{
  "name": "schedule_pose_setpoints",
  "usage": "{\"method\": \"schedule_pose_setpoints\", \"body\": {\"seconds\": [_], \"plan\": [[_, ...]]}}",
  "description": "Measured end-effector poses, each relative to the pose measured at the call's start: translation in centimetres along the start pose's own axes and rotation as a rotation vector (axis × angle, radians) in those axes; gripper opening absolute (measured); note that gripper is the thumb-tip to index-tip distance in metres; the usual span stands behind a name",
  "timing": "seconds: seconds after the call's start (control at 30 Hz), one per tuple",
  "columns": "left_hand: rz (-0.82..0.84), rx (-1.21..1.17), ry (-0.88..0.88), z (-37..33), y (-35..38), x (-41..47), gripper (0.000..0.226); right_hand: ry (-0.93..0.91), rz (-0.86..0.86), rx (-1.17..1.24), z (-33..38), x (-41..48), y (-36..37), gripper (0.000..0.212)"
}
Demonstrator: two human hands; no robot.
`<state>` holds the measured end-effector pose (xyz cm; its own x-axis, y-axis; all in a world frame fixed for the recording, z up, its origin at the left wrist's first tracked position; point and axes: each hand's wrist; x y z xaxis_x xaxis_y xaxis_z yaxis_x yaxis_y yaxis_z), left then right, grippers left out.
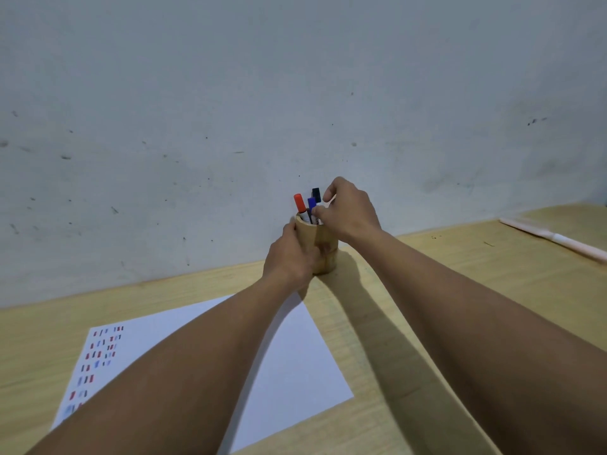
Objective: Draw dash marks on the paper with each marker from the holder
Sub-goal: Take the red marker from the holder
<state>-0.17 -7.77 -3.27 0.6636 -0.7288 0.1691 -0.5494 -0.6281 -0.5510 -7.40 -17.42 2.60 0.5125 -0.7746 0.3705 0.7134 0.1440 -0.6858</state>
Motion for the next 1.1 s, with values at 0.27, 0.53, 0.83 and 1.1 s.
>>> {"method": "schedule_pose_setpoints", "body": {"seconds": [0.27, 0.53, 0.83, 1.1], "plan": [[0.010, 0.047, -0.008, 0.4, -0.2, 0.1, 0.056, -0.064, 0.104, -0.102, 1.7, 0.0, 0.9, 0.017], [0.005, 0.001, -0.013, 0.2, -0.1, -0.4, 0.060, -0.054, 0.058, 0.027, 1.5, 0.5, 0.2, 0.014], [-0.023, 0.046, -0.047, -2.3, -3.4, -2.5, 0.081, -0.173, -0.069, 0.148, 5.8, -1.1, -4.9, 0.024], [-0.211, -0.060, -0.053, -4.0, -12.4, -6.7, 0.035, -0.218, 0.025, 0.197, 11.1, -5.3, -5.8, 0.023]]}}
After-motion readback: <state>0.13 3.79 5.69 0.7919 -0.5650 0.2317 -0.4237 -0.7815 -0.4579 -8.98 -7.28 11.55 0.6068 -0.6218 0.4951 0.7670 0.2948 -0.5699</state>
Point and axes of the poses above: each hand's wrist, its own x-axis towards the middle knuckle, its own y-axis out of the palm, z = x × y, and after that the axes turned 1 degree about y, right-handed
